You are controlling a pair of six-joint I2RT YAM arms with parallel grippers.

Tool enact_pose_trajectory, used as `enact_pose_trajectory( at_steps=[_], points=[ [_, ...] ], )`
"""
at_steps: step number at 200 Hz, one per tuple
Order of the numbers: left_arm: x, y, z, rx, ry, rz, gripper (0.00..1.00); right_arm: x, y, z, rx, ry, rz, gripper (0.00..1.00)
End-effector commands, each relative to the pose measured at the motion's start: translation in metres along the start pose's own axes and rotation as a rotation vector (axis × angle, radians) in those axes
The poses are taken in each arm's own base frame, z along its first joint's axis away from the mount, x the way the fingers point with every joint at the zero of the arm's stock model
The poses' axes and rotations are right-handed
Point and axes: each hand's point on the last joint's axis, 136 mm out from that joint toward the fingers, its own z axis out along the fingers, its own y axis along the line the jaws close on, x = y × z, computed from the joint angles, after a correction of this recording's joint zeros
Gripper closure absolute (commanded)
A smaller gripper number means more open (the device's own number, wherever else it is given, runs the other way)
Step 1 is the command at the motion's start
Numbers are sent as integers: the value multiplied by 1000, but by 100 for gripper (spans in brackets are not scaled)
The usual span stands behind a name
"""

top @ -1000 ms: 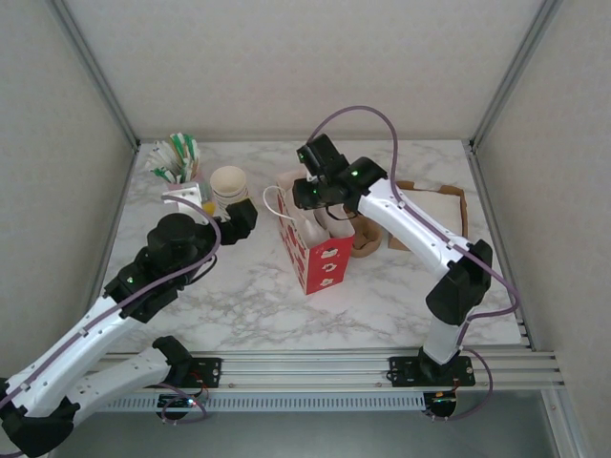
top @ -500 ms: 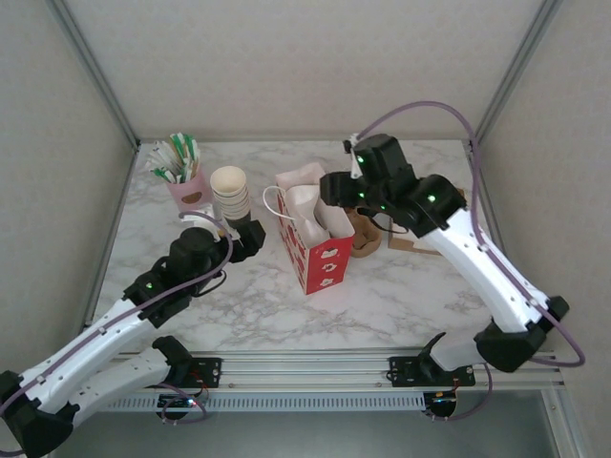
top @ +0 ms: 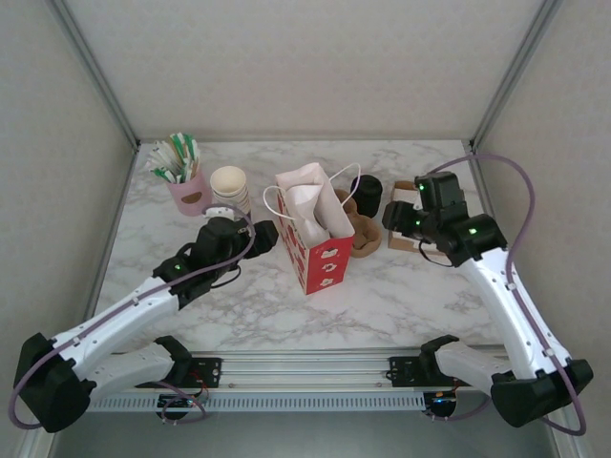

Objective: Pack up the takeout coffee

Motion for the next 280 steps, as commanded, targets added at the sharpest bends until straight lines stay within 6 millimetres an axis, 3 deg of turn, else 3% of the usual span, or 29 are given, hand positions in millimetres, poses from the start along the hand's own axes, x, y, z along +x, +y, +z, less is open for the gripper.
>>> enact_pose_trajectory(
  at_steps=[1,20,77,128,185,207,244,254,260,280],
  points=[
    [-16,-13,2,42,-18,-21,4,13,13,26,-82,69,19,47],
    [-17,-11,8,29,-9,-22,4,22,16,41,-105,98,23,47],
    [-23,-8,17,16,-13,-32,4,55,58,66,-176,216,-114,46],
    [-26,-6,15,14,-20,-43,4,78,76,72,-183,272,-157,46],
    [-33,-8,12,23,-31,-41,3,89,94,59,-255,283,-197,44],
    [-35,-5,8,11,-43,-45,2,84,79,56,-184,243,-198,41],
    [-43,10,-11,-33,-113,-58,0,63,52,32,-74,107,-196,21],
    [-45,14,-16,-44,-133,-56,0,57,45,24,-47,68,-204,13],
    [-45,18,-18,-52,-143,-56,0,54,41,20,-31,45,-212,2],
    [-48,27,-31,-63,-197,-61,0,39,22,6,50,-40,-230,1]
  ],
)
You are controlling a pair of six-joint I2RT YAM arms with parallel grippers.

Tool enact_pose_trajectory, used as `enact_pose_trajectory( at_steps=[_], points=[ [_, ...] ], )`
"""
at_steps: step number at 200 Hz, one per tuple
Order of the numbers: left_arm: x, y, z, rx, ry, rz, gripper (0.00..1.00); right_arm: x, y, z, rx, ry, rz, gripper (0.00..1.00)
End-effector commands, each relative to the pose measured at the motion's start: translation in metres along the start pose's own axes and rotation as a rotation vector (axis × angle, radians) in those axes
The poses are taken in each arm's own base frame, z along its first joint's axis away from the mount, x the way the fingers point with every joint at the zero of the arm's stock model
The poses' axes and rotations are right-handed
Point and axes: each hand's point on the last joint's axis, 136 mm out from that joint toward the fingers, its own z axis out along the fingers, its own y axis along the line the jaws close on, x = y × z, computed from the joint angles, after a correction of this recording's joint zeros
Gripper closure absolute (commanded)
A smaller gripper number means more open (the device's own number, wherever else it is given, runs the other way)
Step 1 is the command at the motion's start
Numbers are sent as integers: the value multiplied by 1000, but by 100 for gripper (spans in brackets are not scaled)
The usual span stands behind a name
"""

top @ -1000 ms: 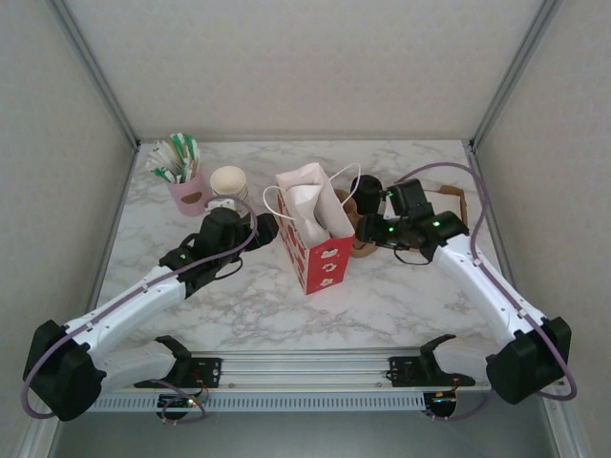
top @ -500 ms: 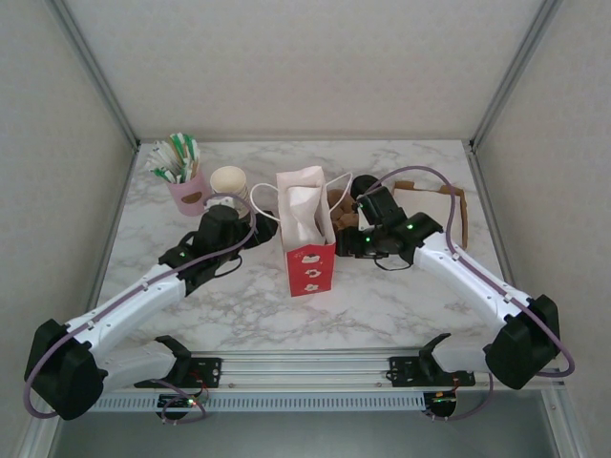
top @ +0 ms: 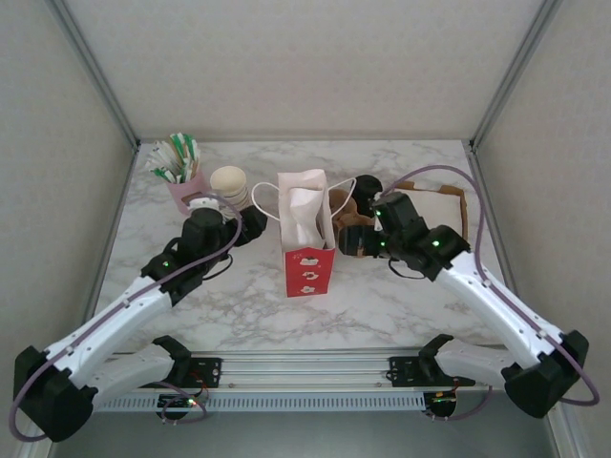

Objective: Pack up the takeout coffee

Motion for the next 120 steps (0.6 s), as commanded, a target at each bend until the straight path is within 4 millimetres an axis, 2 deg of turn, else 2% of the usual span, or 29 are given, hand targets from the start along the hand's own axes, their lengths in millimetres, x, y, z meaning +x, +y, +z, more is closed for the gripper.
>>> enact_pose_trajectory(
  at_steps=[1,53,82,120],
  points=[
    [-7,24,-13,-72,-73,1,0,-11,-32,-21,162,-92,-28,1],
    [-41,62,-52,-188,-343,-18,0,-42,-86,-69,383,-430,-54,1],
    [-62,71,-63,-251,-475,24,0,-53,-101,-66,410,-589,-107,1],
    [-83,95,-67,-409,-601,136,0,-50,-158,-44,539,-602,5,1]
  ],
)
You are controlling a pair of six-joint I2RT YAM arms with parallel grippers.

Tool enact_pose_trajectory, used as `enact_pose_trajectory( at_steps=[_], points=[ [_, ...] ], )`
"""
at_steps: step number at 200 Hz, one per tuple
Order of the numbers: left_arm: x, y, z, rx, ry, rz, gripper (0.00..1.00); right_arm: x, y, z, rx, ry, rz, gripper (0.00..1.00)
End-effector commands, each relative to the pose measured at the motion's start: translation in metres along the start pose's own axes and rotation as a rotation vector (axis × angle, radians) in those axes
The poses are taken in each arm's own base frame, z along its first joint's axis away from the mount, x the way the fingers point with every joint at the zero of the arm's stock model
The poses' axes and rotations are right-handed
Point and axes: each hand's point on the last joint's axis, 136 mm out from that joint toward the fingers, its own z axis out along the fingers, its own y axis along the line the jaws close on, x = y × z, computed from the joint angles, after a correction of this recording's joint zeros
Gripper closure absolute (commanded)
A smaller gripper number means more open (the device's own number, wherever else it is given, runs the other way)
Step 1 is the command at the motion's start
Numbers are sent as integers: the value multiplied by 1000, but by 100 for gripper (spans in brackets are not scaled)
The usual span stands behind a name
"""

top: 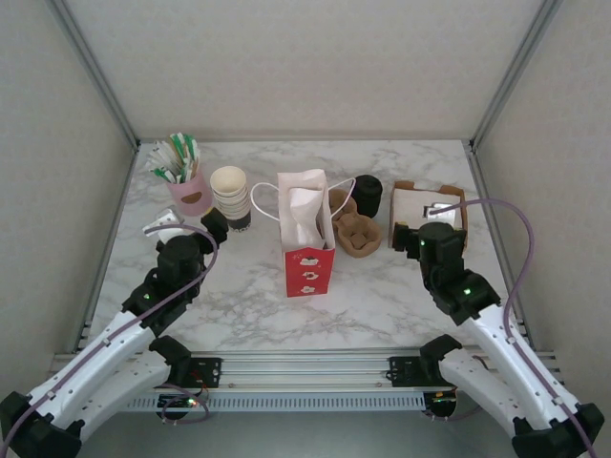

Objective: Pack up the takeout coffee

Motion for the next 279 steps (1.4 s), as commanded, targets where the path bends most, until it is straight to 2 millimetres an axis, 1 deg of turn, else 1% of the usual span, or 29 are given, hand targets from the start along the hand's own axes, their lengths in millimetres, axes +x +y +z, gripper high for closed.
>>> enact_pose_trajectory(
  at_steps=[1,10,26,30,39,42,45,53,59,62,73,85,93,110,129,134,148,170,178,190,198,204,216,236,247,259,265,270,279],
  points=[
    [-26,24,7,-134,-154,94,0,-14,-23,19,92,-95,51,1],
    [-27,29,12,-152,-165,130,0,-9,-30,26,118,-108,68,1],
    [-20,38,25,-137,-152,193,0,3,-44,38,161,-140,110,1],
    [-19,43,27,-145,-151,196,0,9,-47,41,172,-138,119,1],
    [-18,57,32,-184,-158,191,0,15,-52,46,184,-156,141,1],
    [-18,61,33,-192,-159,191,0,13,-55,47,190,-169,153,1],
    [-17,64,35,-196,-158,192,0,27,-57,52,200,-148,149,1],
    [-16,71,39,-192,-156,199,0,34,-61,57,212,-153,162,1],
    [-13,75,42,-180,-145,214,1,38,-62,60,214,-162,164,1],
    [-16,75,43,-167,-160,210,0,40,-64,62,219,-163,165,1],
    [-16,85,45,-171,-179,201,0,47,-68,68,234,-167,169,1],
    [-14,88,48,-126,-195,219,0,56,-70,74,246,-164,168,1],
    [-12,89,47,-101,-217,241,0,58,-70,77,245,-173,167,1],
    [-4,101,46,-107,-261,256,0,63,-69,86,241,-180,154,1],
    [6,115,56,-149,-258,249,0,69,-65,100,236,-170,127,1],
    [8,117,60,-156,-254,252,0,72,-64,103,230,-163,116,1],
    [14,121,67,-161,-261,255,0,72,-58,113,212,-172,97,1],
    [17,121,76,-154,-287,260,1,65,-47,123,156,-194,74,1],
    [20,116,83,-135,-266,289,0,66,-43,128,135,-189,75,1],
    [17,119,87,-157,-283,287,0,65,-32,134,79,-203,58,1],
    [21,124,90,-176,-273,282,0,69,-26,138,50,-192,43,1],
    [24,121,93,-159,-263,295,0,71,-22,141,38,-184,28,1],
    [29,114,97,-123,-242,321,0,72,-15,141,11,-180,1,1],
    [30,114,94,-114,-251,320,0,73,-6,133,-50,-216,-22,1],
    [35,109,94,-75,-234,341,0,73,-4,133,-60,-215,-27,1],
    [46,100,102,-14,-194,377,0,76,7,135,-115,-208,-61,1],
    [50,101,106,-13,-177,383,0,79,13,137,-149,-201,-78,1],
    [49,103,109,-26,-178,377,1,81,18,140,-168,-195,-92,1],
    [49,109,114,-50,-161,358,0,86,19,147,-167,-177,-97,1]
  ],
)
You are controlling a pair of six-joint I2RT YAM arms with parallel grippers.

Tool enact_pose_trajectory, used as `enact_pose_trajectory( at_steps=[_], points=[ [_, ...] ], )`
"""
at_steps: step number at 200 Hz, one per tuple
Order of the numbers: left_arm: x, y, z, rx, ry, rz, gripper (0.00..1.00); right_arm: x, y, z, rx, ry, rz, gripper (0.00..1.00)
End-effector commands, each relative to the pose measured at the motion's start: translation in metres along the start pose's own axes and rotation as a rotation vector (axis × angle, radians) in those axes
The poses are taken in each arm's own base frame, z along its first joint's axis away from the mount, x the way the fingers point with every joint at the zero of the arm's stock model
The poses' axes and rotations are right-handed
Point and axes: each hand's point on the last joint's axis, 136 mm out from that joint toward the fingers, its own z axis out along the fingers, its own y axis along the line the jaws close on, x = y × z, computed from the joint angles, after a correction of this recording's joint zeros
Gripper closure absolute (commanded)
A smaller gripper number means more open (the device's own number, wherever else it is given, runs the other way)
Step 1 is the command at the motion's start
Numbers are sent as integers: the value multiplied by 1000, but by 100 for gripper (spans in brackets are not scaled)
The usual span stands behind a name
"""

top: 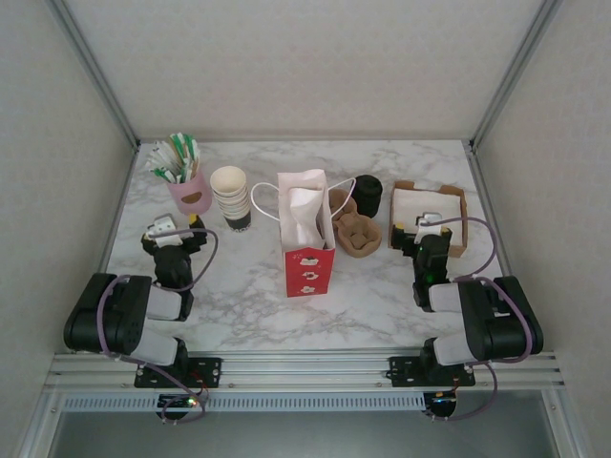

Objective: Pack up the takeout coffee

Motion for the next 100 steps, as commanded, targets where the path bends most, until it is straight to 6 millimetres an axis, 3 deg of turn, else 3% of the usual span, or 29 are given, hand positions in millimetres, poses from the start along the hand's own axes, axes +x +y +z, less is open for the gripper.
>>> enact_pose_trajectory(
  at_steps=[1,47,100],
  points=[
    [-3,-6,12,40,0,-2,0,2,20,8,-96,-15,-54,1],
    [-2,-2,17,44,16,-24,0,7,-9,32,5,110,52,1],
    [-1,-2,17,46,17,-25,0,6,-9,32,4,105,53,1]
  ],
)
